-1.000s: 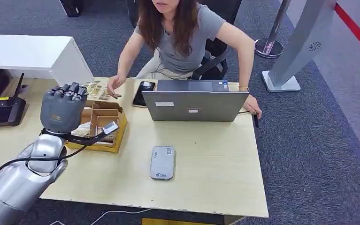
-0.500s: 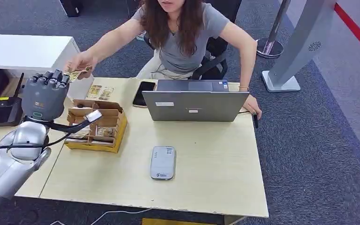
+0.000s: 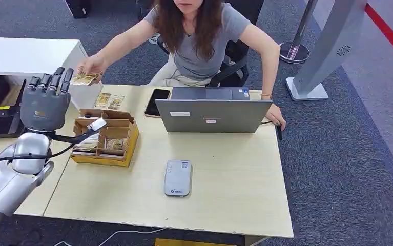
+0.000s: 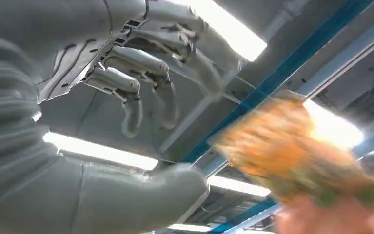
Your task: Pass the card to the sensor for recognition and then transmit it.
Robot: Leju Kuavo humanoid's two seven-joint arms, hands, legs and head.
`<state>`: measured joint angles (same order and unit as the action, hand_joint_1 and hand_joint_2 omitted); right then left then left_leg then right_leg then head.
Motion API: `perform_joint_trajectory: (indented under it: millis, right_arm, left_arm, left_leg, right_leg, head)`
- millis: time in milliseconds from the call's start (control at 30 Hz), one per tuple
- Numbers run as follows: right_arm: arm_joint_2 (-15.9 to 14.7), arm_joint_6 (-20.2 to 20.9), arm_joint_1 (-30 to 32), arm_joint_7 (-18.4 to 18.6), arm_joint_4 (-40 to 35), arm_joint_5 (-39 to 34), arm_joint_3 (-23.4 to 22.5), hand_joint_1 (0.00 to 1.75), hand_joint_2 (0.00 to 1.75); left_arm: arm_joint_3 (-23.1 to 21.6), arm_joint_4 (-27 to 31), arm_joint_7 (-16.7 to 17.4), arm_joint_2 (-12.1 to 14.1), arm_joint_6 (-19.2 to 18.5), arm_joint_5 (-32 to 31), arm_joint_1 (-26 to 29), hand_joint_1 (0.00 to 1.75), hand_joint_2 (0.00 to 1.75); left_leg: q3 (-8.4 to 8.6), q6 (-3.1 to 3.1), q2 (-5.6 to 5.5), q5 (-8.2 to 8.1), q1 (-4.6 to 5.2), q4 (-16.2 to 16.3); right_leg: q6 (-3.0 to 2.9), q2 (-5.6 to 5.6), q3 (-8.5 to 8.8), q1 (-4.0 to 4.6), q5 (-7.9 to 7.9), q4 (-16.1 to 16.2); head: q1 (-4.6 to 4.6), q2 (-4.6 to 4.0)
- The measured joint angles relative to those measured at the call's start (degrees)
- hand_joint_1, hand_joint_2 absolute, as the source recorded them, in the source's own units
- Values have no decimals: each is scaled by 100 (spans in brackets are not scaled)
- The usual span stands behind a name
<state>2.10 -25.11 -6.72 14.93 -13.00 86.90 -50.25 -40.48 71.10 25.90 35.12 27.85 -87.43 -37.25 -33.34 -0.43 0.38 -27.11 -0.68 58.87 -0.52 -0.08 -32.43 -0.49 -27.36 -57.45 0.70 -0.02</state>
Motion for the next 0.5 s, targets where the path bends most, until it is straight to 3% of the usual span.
perform_joint_trajectory:
  millis: [500]
  right_arm:
    - [2, -26, 30, -20, 0, -162, -7, 0, 0]
  left_arm:
    - [-398, -81, 415, 44, 118, 0, -97, 0, 175]
  left_leg:
    - [0, 2, -1, 3, 0, 1]
  right_leg:
    - [-1, -1, -4, 0, 1, 1]
  head:
    - [0, 0]
